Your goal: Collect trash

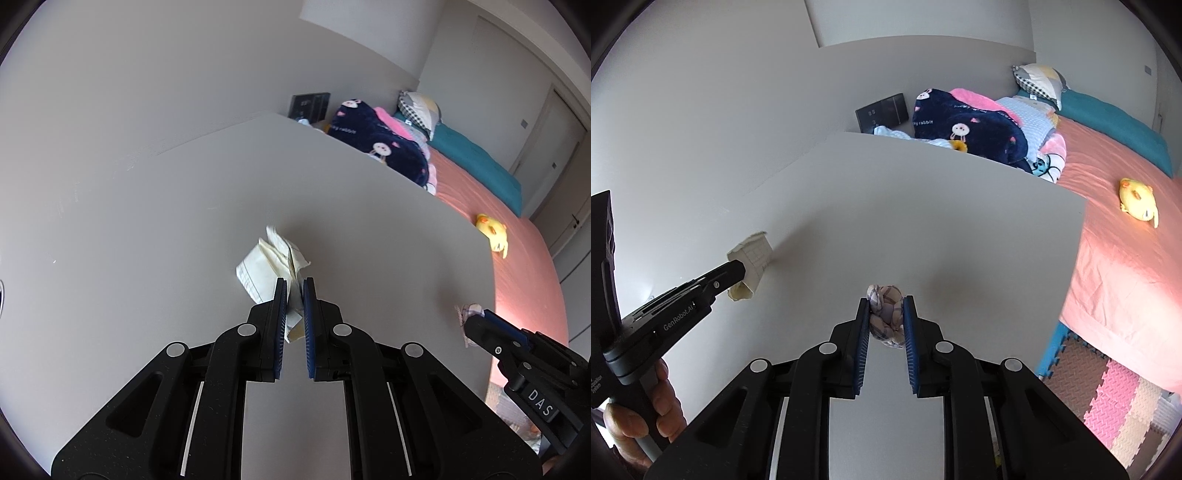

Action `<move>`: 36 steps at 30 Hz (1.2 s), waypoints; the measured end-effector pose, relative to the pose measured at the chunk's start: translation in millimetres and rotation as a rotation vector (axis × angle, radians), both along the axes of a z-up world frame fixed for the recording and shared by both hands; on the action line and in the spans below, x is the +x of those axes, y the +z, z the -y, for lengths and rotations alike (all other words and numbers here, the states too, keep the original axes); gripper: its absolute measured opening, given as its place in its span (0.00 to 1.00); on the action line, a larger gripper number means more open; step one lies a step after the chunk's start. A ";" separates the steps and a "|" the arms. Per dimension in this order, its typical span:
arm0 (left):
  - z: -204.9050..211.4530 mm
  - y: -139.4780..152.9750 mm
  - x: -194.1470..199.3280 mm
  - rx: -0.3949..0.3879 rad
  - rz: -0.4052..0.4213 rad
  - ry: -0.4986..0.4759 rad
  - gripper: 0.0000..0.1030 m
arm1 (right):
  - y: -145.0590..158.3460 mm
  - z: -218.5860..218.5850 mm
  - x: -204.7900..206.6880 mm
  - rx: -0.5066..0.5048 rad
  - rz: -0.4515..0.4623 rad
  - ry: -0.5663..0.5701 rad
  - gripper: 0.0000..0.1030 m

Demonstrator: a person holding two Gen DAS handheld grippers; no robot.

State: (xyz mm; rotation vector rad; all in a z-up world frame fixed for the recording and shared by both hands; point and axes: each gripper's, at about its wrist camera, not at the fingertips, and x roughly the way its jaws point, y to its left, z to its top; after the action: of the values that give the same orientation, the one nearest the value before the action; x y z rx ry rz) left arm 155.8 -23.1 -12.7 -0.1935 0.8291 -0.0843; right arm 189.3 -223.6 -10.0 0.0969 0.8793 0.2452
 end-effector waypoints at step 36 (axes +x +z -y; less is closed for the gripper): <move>49.4 7.9 -42.4 0.073 -0.059 0.060 0.87 | 39.0 68.2 -99.0 0.043 0.102 -0.097 0.19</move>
State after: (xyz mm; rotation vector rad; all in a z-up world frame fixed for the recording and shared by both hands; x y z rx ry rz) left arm 113.5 -72.4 -4.7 -0.1527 0.8831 0.0074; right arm 90.3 -291.8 29.1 0.1655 0.7662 0.1773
